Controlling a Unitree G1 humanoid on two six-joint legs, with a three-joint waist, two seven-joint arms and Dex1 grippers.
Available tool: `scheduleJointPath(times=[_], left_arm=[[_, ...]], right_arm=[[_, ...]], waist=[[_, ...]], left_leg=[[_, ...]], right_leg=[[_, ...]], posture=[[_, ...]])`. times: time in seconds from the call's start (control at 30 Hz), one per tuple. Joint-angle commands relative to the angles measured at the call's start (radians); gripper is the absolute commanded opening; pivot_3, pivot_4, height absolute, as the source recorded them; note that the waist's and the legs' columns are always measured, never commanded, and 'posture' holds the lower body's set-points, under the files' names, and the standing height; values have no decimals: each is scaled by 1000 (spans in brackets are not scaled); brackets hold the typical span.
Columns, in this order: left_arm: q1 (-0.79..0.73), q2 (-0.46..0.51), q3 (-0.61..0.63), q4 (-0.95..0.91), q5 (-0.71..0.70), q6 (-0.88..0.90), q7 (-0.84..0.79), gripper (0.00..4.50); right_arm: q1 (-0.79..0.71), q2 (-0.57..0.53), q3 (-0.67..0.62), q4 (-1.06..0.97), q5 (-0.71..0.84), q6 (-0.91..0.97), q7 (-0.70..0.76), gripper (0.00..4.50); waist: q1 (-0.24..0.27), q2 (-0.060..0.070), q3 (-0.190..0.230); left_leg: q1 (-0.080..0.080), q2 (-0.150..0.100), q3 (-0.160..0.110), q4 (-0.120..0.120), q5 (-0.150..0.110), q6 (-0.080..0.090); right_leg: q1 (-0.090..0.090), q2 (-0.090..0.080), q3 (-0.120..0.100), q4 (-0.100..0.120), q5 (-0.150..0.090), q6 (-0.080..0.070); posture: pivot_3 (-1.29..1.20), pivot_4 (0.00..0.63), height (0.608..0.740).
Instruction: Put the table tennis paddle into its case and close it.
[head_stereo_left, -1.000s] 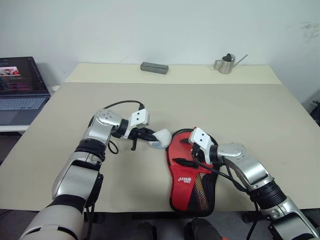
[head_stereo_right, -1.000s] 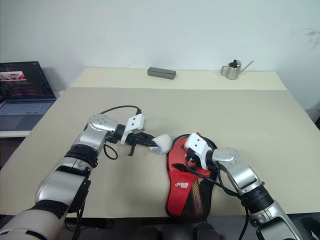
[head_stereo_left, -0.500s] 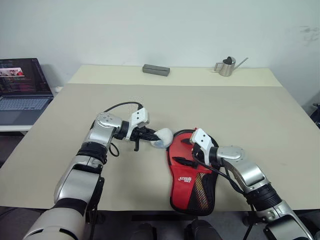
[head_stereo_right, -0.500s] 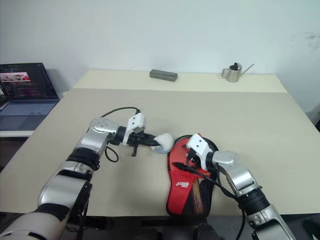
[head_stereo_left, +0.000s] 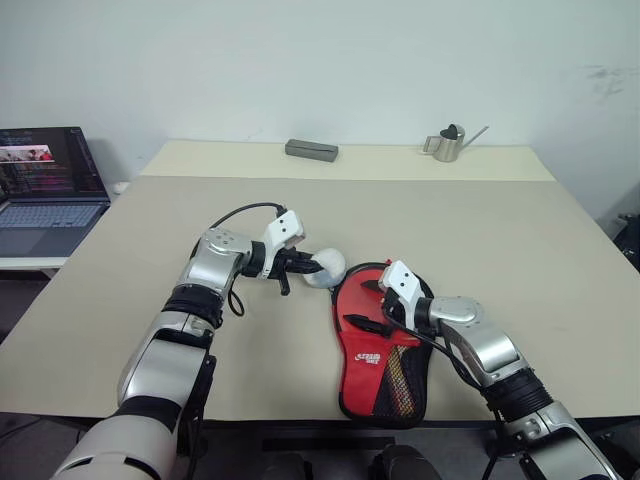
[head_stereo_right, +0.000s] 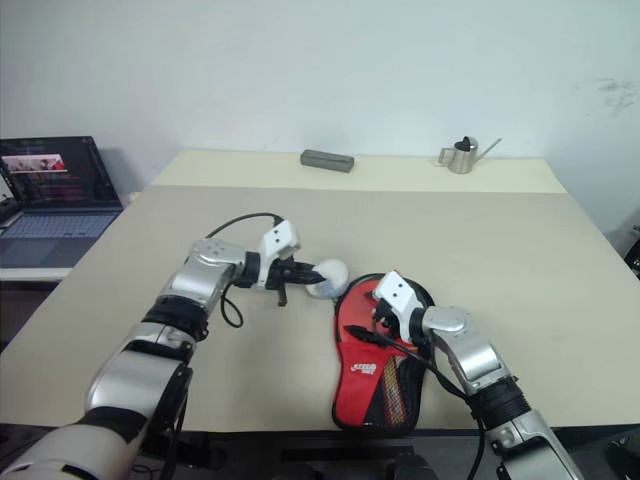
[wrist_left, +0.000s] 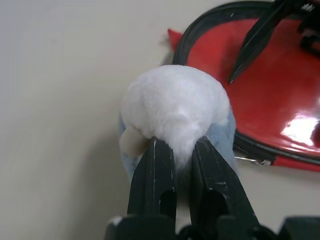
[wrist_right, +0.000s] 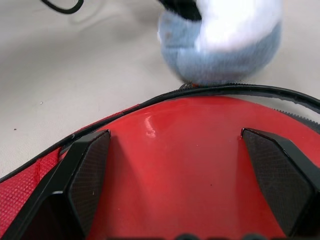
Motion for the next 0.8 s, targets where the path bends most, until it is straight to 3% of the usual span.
scheduleJointPath(times=[0.03,0.37,0.8], left_arm=[[-25,-15,4,15,18,-14,73,36],[-117,-58,31,121,33,-75,237,36],[-160,-68,41,126,19,-87,234,35]], right_arm=[[60,-4,61,120,-85,49,-31,4500],[78,8,85,104,-95,59,-37,4500],[73,26,102,104,-101,64,-35,4500]], waist=[[0,0,-1],[0,-1,-5],[-13,-1,-5]], left_leg=[[0,0,0,0,0,0],[7,0,0,0,0,0],[7,1,0,-2,0,0]], right_leg=[[0,0,0,0,0,0],[7,0,0,-1,-2,4],[6,1,1,-2,-3,4]], posture=[[0,150,740],[0,150,740],[0,150,740]])
